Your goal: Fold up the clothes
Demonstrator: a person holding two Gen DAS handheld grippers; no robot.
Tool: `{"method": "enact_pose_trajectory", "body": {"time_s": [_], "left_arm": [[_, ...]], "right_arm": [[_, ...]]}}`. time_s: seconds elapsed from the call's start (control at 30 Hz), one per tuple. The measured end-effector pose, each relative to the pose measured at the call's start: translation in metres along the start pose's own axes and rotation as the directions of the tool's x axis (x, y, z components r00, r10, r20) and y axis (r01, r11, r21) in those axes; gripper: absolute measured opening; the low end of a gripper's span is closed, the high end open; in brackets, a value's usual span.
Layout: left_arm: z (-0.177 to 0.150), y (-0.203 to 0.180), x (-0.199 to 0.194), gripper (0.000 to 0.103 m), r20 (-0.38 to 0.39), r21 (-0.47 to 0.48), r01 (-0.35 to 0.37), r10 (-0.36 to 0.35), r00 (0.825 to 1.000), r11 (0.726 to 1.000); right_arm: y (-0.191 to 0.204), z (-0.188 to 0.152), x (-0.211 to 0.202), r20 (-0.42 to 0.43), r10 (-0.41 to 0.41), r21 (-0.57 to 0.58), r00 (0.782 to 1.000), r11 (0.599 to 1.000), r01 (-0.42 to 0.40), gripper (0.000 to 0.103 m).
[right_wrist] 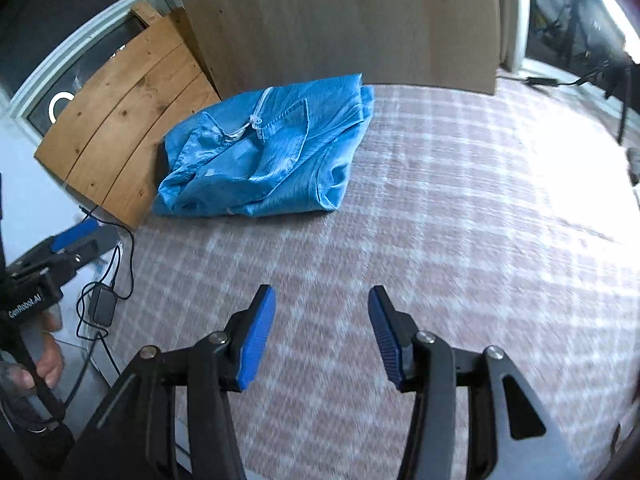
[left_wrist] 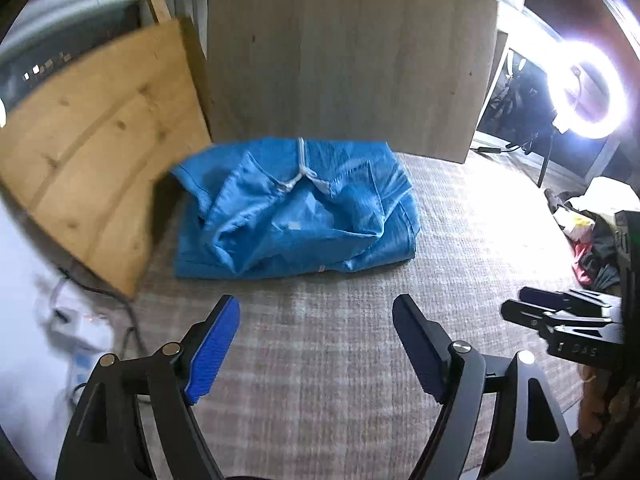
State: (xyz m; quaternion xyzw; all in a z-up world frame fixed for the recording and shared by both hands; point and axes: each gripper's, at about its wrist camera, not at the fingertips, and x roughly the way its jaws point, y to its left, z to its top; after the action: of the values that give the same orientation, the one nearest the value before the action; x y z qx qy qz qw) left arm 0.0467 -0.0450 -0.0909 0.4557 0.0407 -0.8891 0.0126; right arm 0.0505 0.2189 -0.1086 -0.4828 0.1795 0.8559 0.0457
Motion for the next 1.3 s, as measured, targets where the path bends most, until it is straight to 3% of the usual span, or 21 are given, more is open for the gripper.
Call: {"method": "enact_pose_trajectory", "body": {"time_s": [0.2, 0.53, 1.3], "left_arm": [[-0.020, 0.000, -0.032, 0.078, 0.026, 0.003, -0.055, 0.055, 0.998, 0.998], [-0.050, 0.000, -0.041, 0.078, -0.041, -0.047, -0.031, 0.029, 0.999, 0.998], [-0.063, -0.008, -0.069, 0.079, -0.023, -0.115, -0.052, 0.050, 0.998, 0.992]], "right_arm": [[-0.004, -0.024, -0.037, 0.060, -0.043, 0.035, 0.997, 0.999, 0.041, 0.053], [-0.016, -0.053, -0.059, 0.090, -0.079, 0.083, 0.993, 0.994, 0.071, 0.053], [-0.021, -0.060, -0.071, 0.100, -0.053, 0.043, 0.994, 0.998, 0.049, 0.054]]}}
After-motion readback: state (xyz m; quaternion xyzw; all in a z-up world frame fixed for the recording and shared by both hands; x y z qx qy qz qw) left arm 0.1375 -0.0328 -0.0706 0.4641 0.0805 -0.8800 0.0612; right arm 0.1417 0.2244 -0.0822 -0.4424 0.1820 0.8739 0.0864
